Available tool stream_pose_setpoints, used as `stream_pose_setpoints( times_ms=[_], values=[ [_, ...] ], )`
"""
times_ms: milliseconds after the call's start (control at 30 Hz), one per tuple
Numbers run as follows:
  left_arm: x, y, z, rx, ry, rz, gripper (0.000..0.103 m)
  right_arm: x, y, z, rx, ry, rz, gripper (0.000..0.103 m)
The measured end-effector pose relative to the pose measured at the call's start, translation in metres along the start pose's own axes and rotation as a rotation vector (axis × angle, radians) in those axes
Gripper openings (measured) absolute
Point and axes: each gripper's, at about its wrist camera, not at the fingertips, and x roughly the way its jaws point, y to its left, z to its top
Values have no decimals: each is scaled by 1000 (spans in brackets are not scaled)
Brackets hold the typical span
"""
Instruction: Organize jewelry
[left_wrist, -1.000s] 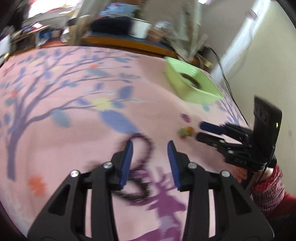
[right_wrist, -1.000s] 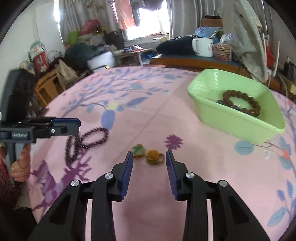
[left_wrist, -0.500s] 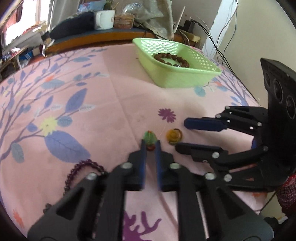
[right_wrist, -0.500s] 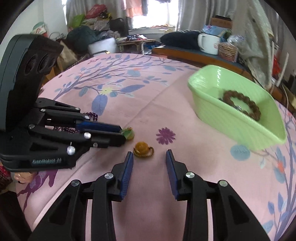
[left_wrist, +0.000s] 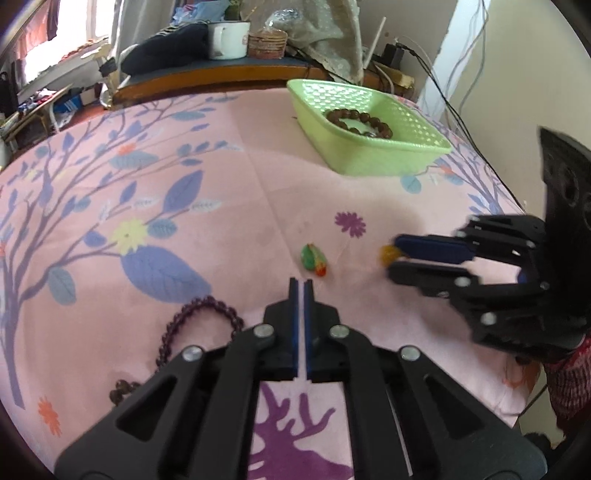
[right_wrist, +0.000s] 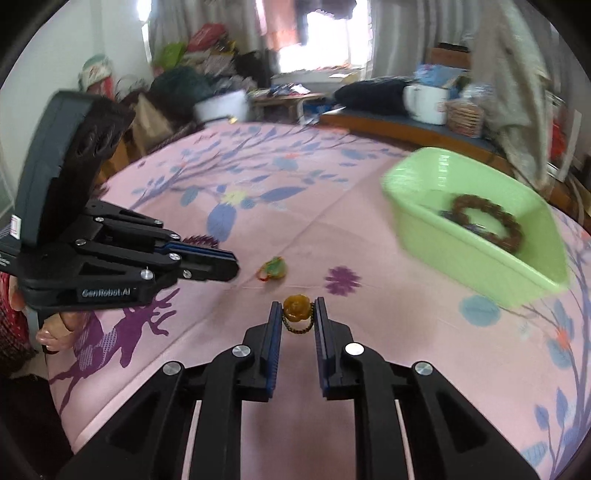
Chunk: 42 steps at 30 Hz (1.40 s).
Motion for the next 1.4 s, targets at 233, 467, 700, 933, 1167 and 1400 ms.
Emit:
stream_pose_setpoints(
  times_ms=[233, 467, 700, 933, 1167, 1400],
  values=[
    [12, -14, 13, 22, 16, -9, 19, -18, -26, -15, 96, -23, -20, 0],
    [28, -14, 19, 32, 25, -5, 13, -26, -25, -5, 80, -63, -3, 0],
    [-1, -15, 66, 12, -58, -94, 13, -54, -60, 28, 141, -193, -54, 0],
    [8, -28, 125, -20, -93, -175, 14, -49, -111, 45, 254, -200, -98, 0],
    [53, -32, 135, -49, -50, -107, 14, -34, -132, 31, 328, -183, -134, 0],
    [65, -28, 135, -68, 4, -93, 28, -36, -128, 26, 350, -209, -174, 20]
  ],
)
